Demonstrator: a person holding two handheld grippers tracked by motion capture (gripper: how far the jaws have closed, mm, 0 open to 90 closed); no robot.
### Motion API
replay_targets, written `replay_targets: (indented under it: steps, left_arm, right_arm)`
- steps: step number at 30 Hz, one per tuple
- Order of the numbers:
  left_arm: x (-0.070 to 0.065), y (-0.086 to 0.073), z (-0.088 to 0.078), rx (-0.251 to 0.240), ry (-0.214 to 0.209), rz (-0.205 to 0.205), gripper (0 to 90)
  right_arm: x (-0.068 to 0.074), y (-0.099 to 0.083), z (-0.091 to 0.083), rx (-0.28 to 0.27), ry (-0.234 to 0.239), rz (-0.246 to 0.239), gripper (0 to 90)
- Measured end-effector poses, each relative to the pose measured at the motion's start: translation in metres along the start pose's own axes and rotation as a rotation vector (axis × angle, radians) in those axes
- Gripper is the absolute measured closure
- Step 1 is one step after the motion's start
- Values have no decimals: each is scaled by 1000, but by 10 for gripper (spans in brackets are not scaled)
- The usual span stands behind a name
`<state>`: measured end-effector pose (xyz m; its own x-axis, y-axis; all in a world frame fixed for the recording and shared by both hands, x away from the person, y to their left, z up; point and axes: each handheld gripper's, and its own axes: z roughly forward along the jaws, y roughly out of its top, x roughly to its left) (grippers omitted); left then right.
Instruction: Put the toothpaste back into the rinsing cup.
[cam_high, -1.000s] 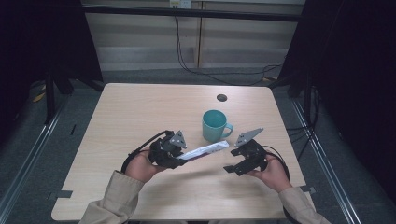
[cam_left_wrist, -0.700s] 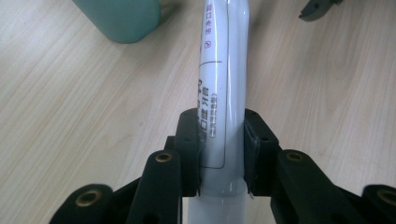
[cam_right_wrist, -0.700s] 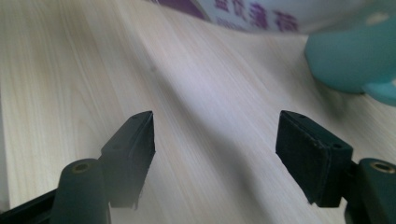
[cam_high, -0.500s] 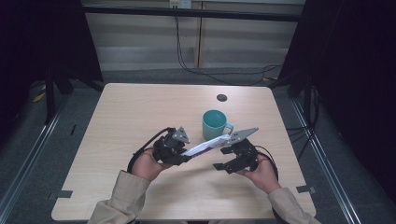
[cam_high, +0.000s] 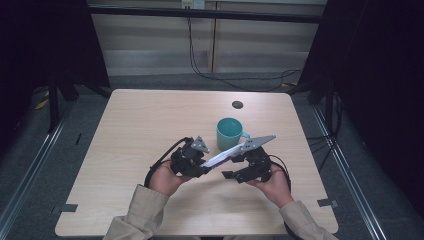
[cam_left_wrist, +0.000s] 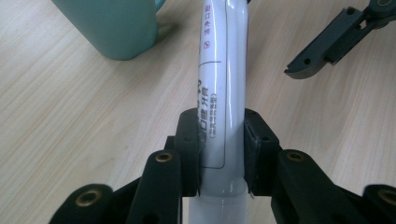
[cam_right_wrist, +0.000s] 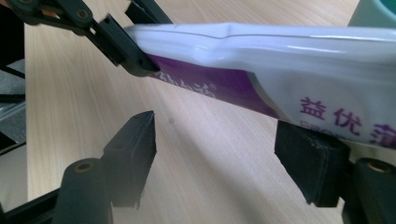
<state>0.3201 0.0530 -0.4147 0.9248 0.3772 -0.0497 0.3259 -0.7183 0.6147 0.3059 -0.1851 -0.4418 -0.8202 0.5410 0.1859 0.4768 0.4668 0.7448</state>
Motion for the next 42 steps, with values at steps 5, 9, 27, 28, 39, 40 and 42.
replay_targets:
  steps: [5,9,27,28,39,40,42]
  left_arm:
    - [1,-2,3,-9,-10,-25,711]
    - [1,-3,4,-32,-15,-53,710]
    - [-3,-4,11,-34,14,-70,704]
    - [-4,-3,12,-36,15,-70,704]
    - [-14,5,17,-16,9,-49,703]
    - [-15,6,18,-20,7,-56,703]
    - [-16,8,19,-16,7,-47,702]
  right_arm:
    - [-1,2,-5,-15,12,16,322]
    - [-2,4,-7,-25,20,25,318]
    - [-5,17,-12,-67,59,110,298]
    - [-5,18,-13,-70,59,115,299]
    - [-11,24,-18,-110,46,176,296]
    - [-12,24,-18,-118,46,183,297]
    - [-13,25,-19,-129,47,200,306]
